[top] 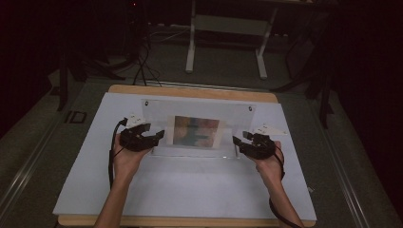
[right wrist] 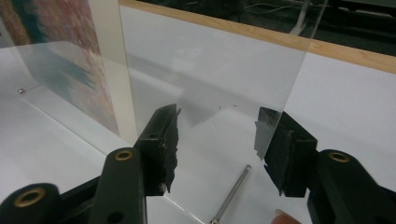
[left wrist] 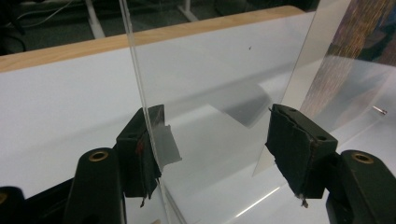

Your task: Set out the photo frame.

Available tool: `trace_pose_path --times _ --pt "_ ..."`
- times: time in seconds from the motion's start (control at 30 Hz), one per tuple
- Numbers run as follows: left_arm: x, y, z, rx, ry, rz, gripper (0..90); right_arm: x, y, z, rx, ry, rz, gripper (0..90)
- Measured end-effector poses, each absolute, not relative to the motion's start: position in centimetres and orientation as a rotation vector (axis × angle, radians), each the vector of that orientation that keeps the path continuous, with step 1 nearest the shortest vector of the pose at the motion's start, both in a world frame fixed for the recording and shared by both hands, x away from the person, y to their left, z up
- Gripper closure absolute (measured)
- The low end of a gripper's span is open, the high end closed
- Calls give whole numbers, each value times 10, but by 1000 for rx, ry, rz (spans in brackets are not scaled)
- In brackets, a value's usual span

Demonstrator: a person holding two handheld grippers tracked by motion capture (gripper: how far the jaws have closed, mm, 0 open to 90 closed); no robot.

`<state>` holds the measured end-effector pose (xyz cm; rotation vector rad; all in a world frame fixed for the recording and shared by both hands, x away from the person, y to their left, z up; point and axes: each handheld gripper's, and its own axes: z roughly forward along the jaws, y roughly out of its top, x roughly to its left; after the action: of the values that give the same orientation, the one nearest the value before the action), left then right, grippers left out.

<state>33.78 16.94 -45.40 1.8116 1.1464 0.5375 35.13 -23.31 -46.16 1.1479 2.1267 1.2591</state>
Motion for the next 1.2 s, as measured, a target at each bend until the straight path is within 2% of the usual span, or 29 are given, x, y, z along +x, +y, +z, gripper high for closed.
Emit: trace_pose_path --times 0.93,1.2 --pt "333 160 -452 1801 1202 545 347 355 -241 -467 1129 2129 1302 496" --pt "333 164 -457 1791 1159 551 354 355 -242 -468 1109 2131 1316 493"
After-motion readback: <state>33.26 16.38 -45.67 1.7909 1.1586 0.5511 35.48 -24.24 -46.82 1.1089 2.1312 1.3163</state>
